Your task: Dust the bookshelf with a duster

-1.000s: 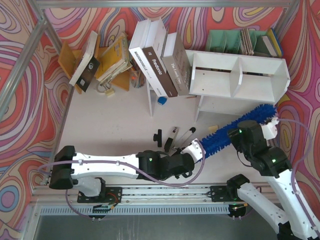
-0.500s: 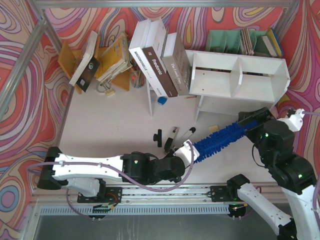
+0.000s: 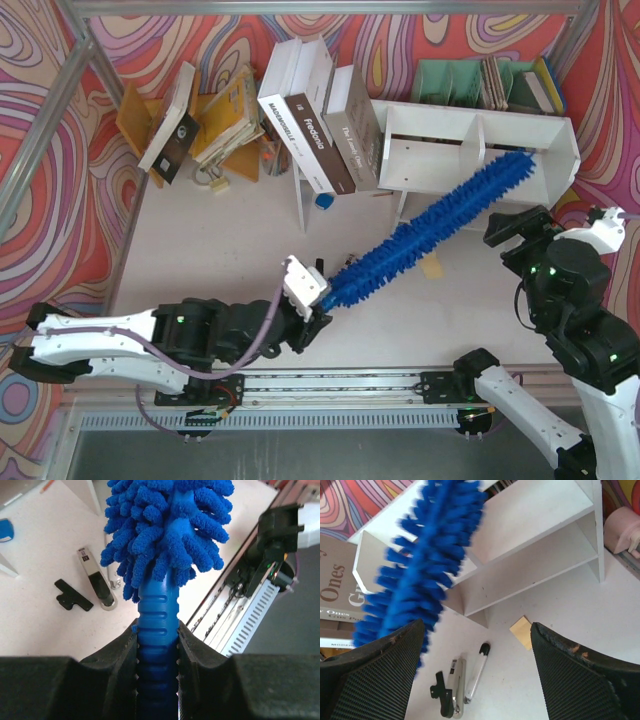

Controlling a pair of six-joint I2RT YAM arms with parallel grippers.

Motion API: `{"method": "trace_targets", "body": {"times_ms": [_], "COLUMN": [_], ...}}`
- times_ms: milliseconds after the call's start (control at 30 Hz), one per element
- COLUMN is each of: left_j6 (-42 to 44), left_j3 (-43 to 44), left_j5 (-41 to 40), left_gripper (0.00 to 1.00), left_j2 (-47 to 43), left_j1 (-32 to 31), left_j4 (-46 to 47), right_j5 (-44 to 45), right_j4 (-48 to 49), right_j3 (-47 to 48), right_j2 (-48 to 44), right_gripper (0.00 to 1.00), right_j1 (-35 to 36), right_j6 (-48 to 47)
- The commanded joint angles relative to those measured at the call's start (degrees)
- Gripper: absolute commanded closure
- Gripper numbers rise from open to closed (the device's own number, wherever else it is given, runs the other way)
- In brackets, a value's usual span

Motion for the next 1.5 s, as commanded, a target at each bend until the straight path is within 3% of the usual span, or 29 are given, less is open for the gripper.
{"method": "trace_targets", "body": {"times_ms": [0,300,567,833,1233,1467], "left_j6": [-0.81,-1.42,-3.07,-12.76,-23.12,-36.79], "left_j3": [-0.65,1.58,10.19,20.57,35.39,40.08], "left_j5": [-6.35,-22.06,-31.78,-40.95,-43.24,-40.01], "left_gripper": [1.0,1.0,1.0,1.0,1.0,1.0], "left_j2": [-3.77,-4.35,5.64,15.43,29.4,33.3], "left_j1": [-0.32,-0.3,-0.33,-0.65,-0.62,1.87], "left_j4": [1.89,4.47,7.84,3.57,-8.25,-22.06], "right_j5": [2.49,1.52,-0.23,-0.87,-1.83,-2.06], "right_j4": [2.36,1.87,2.67,3.45,3.47,3.35], "right_j3": [2.56,0.6,-2.17,-4.5,-7.19,-8.44], "right_j2": [-0.39,-0.99,-0.56,-1.19,-2.82,-3.66], "right_gripper": [0.23,0.23,0.23,0.22,0.22,0.21], "right_j1": [-0.29,-0.28,-0.27,-0.3,-0.26,-0.31], "right_j6": [-2.76,-0.78,0.49,1.03,1.86,2.4]}}
